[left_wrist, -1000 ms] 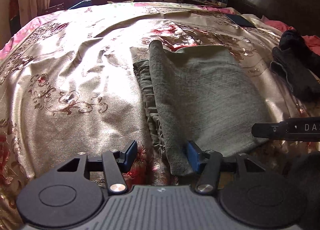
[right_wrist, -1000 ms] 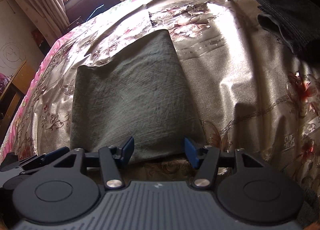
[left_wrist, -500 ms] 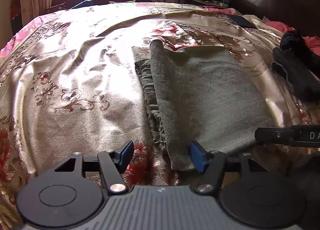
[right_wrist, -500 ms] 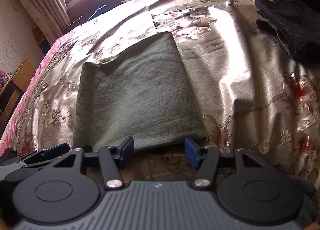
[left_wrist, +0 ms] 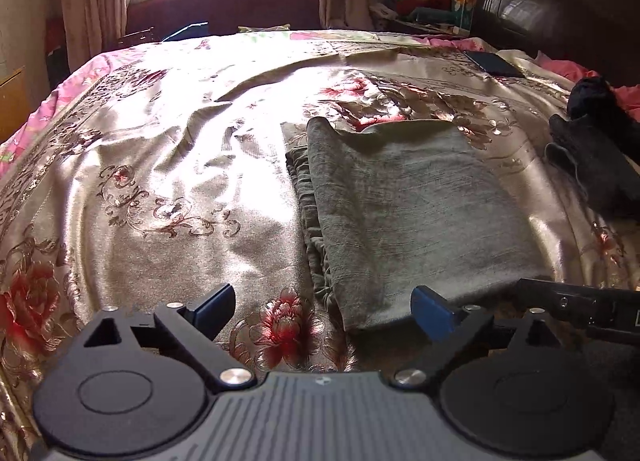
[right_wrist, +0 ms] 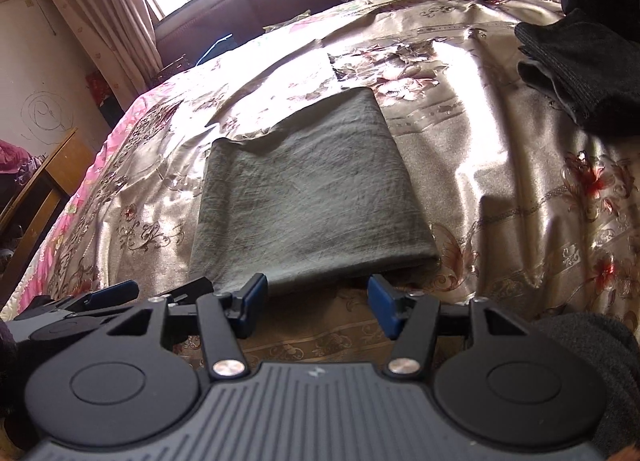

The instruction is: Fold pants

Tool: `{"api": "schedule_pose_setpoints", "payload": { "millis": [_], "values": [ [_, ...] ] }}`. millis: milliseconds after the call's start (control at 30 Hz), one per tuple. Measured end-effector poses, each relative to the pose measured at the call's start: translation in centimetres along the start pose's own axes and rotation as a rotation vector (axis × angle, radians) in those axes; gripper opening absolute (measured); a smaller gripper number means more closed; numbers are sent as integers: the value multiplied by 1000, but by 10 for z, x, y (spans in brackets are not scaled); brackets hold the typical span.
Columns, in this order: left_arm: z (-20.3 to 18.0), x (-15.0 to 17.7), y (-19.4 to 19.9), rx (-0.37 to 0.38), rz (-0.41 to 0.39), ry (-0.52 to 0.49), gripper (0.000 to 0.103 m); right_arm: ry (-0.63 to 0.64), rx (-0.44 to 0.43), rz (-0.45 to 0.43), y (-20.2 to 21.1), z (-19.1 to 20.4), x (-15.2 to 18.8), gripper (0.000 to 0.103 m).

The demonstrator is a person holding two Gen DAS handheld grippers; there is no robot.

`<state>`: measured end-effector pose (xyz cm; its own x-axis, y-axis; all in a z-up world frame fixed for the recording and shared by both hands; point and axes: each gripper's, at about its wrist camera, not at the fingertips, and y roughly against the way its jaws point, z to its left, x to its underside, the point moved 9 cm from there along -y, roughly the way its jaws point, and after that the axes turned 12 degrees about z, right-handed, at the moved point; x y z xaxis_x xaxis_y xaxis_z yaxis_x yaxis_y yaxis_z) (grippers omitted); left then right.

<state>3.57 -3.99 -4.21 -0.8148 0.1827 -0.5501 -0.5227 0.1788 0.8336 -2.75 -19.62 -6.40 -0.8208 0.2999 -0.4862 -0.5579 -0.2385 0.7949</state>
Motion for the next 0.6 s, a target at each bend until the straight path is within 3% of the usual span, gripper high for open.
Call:
{"api": "schedule_pose_setpoints", "payload": {
  "millis": [600],
  "values": [
    [5,7,13,-34,-7,42,103,11,10,-3,3,2,4,58]
  ]
}}
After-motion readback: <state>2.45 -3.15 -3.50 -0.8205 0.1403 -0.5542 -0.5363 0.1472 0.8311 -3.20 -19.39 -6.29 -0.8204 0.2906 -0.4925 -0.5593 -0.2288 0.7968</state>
